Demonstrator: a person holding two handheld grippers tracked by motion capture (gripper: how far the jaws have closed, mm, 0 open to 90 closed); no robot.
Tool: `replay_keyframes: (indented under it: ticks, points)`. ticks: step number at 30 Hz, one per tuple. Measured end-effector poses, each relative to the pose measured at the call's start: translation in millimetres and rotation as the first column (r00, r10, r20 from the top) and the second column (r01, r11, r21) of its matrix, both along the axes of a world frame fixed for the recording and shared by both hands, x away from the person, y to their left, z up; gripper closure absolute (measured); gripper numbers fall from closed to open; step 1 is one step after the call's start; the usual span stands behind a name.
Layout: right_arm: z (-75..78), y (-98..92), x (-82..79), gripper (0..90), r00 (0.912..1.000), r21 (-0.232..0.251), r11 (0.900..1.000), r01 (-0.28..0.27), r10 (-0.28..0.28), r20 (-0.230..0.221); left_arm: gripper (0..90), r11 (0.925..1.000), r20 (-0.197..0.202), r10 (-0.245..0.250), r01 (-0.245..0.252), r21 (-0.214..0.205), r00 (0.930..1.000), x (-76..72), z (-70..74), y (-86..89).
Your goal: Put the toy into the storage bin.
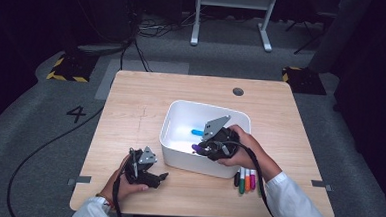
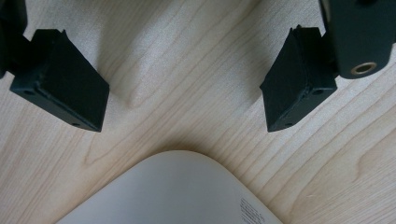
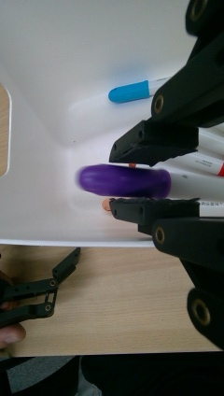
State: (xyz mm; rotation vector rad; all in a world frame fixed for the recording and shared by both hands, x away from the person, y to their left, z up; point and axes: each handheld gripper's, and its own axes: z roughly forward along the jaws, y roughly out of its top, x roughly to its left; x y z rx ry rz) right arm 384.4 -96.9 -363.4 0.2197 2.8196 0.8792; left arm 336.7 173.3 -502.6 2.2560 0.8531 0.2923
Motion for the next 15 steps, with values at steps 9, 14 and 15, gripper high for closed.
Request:
replay_keyframes:
  ticks: [9,14,15]
  points:
    - [8.8,-19.9,1.6,51.8,0.9937,0.093,0.9910,0.095,-0.100,0.049,14.9,1.0000,0.000,0.000,0.000,0.001,1.0000,0.0,0.0,0.0]
    - [21.3,-47.2,-1.7,38.4,0.9725,0.190,0.9623,0.194,-0.214,0.091,14.9,1.0000,0.000,0.000,0.000,0.001,1.0000,-0.1,0.0,0.0]
    - [23.8,-53.5,-3.1,36.8,0.9677,0.204,0.9564,0.209,-0.232,0.098,15.0,1.0000,0.000,0.000,0.000,0.000,1.0000,-0.1,0.0,-0.1]
